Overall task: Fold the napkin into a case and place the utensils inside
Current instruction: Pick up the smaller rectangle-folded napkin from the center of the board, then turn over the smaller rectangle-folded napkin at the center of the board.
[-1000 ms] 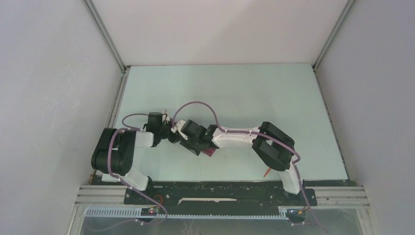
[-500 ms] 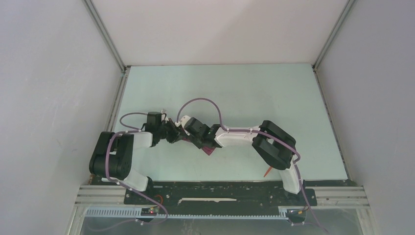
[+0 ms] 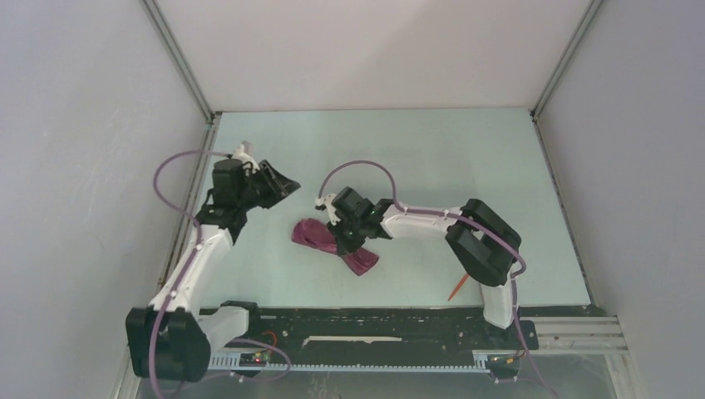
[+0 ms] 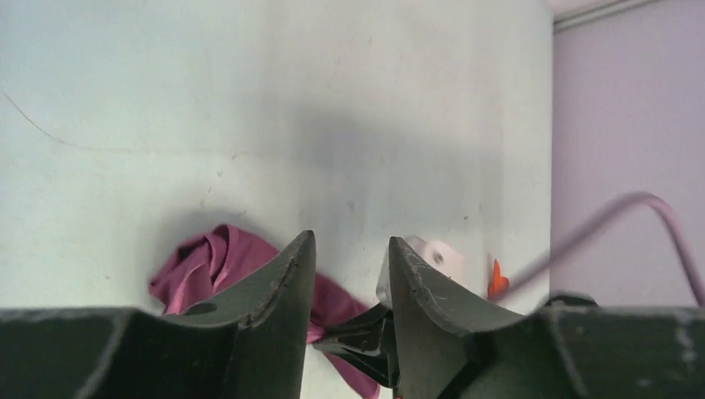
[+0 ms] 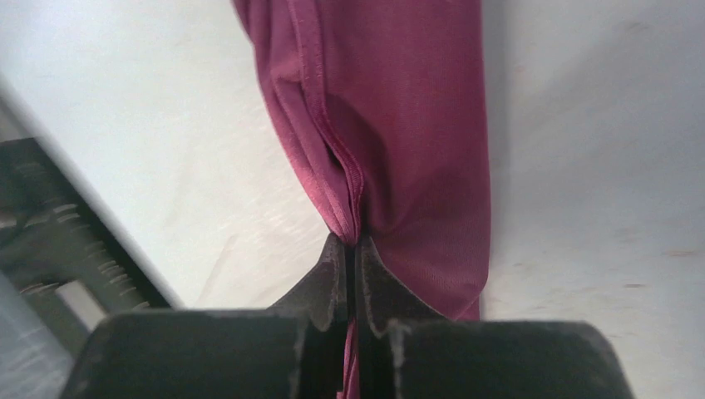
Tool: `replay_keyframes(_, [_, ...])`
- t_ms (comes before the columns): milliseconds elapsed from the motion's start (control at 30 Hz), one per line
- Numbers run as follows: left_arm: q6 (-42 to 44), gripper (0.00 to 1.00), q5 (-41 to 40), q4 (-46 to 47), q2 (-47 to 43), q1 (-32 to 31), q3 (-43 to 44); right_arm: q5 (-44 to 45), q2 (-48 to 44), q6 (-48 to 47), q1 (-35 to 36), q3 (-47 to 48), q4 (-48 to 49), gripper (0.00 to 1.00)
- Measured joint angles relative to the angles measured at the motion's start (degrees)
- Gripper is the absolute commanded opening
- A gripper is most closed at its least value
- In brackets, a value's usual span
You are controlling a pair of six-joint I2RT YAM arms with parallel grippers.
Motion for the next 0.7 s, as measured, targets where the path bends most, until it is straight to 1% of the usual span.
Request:
replay_keyframes(67, [2.14,0.45,-2.47,-3.43,-3.91,1.16,2.93,-8.83,-0.81,3.08,-2.67,-0.76,-0.57,0.00])
replay_keyframes(133, [3.23,0.45,-3.43,-5.35,-6.49,1.84,3.85,-18.43,-1.42,7.06,-5.31,-2.56,0.83,0.00])
replay_keyframes(233, [4.59,0.45,-4.24,-8.48,-8.20,2.08,4.33,-31.78,-1.99,15.37,-9.42,-8.13,7.21,0.00])
replay_keyframes(333, [5.42,0.45,-4.31,-11.23,-8.39,2.08,4.33,-40.46,-1.99,24.11,-12.50,-15.06,16.61,0.00])
replay_keyframes(400, [5.57,0.45,-3.91,-12.48,-8.39,2.08,4.31,-44.65,-1.97,30.16,-14.38,-19.15,23.19,0.00])
replay_keyframes(433, [5.64,0.44,-3.74,-12.87,-8.41,2.08,4.31,-46.80,-1.88,34.05,-15.50,-21.35,27.78,0.00])
replay_keyframes(467, [5.84,0.45,-3.52,-13.14,-8.41,2.08,4.31,-49.46,-1.40,39.32,-16.48,-23.96,34.80,0.00])
replay_keyframes(500, [5.95,0.44,-3.26,-13.33,-8.41,2.08,4.31,-50.12,-1.18,40.65,-17.22,-24.46,36.35,0.00])
replay_keyframes(567, [5.97,0.44,-2.45,-13.46,-8.41,2.08,4.31,-53.18,0.85,47.80,-19.37,-26.67,46.38,0.00])
replay_keyframes(600, [5.97,0.45,-2.03,-13.51,-8.41,2.08,4.31,-54.53,2.40,51.19,-20.76,-27.47,51.41,0.03])
replay_keyframes(700, [5.97,0.45,-0.37,-13.49,-8.11,2.08,4.31,-56.76,6.51,57.64,-24.00,-28.81,61.22,0.11])
